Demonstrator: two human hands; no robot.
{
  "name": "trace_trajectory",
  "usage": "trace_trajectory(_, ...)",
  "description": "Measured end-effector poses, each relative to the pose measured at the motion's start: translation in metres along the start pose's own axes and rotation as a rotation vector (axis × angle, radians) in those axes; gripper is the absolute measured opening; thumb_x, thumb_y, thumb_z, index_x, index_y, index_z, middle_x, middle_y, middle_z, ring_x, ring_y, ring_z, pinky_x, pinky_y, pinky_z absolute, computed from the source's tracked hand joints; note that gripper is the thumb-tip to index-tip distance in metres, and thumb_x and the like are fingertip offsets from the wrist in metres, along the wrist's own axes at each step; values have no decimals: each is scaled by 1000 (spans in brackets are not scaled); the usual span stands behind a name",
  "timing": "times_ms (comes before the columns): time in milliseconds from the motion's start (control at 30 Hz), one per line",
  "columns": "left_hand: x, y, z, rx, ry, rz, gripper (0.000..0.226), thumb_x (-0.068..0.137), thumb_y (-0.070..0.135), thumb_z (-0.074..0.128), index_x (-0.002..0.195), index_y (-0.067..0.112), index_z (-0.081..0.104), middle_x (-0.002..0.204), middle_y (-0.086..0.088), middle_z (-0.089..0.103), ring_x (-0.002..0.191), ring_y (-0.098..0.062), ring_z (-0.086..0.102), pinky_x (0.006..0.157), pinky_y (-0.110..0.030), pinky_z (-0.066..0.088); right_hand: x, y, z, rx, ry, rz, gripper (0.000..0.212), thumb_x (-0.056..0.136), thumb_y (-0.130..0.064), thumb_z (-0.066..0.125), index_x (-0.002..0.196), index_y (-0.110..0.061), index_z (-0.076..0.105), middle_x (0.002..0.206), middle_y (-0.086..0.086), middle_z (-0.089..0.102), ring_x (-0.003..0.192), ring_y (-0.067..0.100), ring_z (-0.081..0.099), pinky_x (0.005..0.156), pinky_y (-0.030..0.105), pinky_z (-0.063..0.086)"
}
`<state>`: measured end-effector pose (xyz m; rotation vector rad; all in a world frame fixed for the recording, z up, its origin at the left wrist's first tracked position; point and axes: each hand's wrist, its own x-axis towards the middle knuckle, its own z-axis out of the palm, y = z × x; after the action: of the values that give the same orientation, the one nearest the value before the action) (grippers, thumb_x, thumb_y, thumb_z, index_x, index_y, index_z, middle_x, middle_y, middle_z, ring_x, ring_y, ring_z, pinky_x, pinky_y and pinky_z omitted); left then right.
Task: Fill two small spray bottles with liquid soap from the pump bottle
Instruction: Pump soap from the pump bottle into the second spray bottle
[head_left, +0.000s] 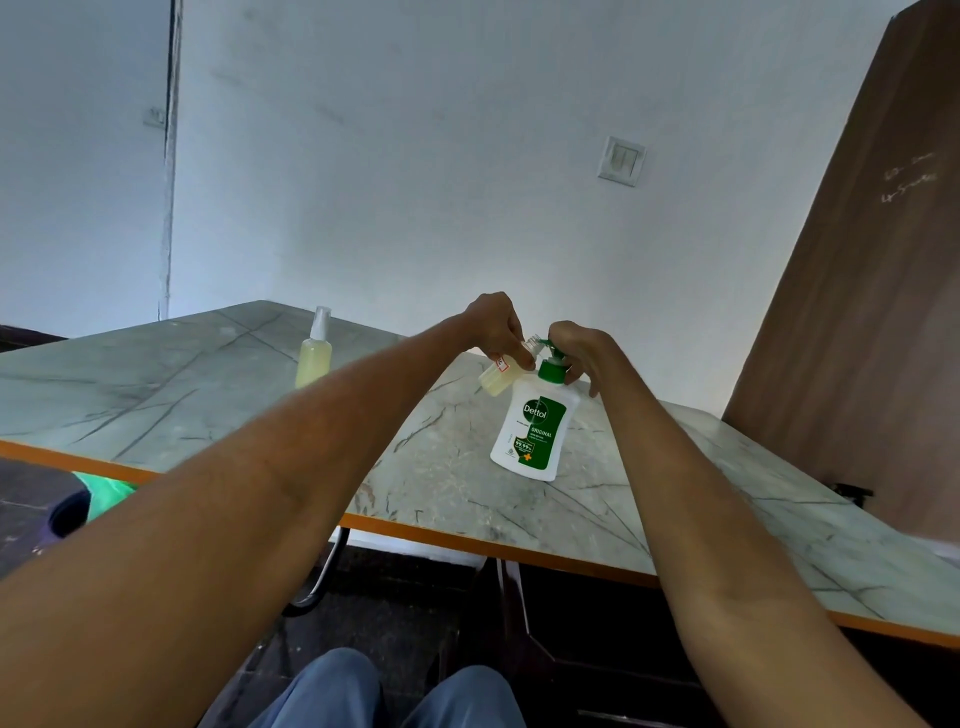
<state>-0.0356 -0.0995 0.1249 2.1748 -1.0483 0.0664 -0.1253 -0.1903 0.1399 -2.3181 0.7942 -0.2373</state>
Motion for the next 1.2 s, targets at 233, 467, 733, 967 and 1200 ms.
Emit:
trace_trajectory(233,-2,-7,3,-15,1,-23,39,64,24,84,94,1,71,80,-5,65,61,-11,59,45,-6,44,1,5,4,10,0,13,38,98,-14,19,122,2,43,136,21,46,125,32,46,78,37,34)
trace_trajectory(467,0,-4,3,-18,11,-12,39,64,24,84,92,0,72,75,-6,65,55,-9,57,52,-9,45,-2,1,-1,44,-28,-4,19,96,-9,20,104,-2,36,139,19,45,127,31,46,76,38,34)
trace_trajectory(733,-1,-2,0,17,-8,12,39,65,26,83,93,1,73,72,-4,64,56,-11,55,56,-11,44,5,4,2,76,-8,-14,35,98,-10,20,123,1,43,141,22,42,129,32,43,91,42,39)
trace_trajectory(967,2,-7,2,7,-8,-4,40,65,24,83,95,0,72,90,-13,70,65,-16,59,58,-14,47,2,2,1,28,-10,-8,28,96,-11,23,101,1,47,123,19,50,113,31,51,68,33,38)
trace_trajectory(1200,3,-5,1,-5,-2,0,40,64,25,83,94,1,72,85,-8,67,62,-13,59,55,-11,46,1,1,-2,55,-24,-19,18,95,-9,21,102,-3,37,121,18,51,118,30,51,50,33,33)
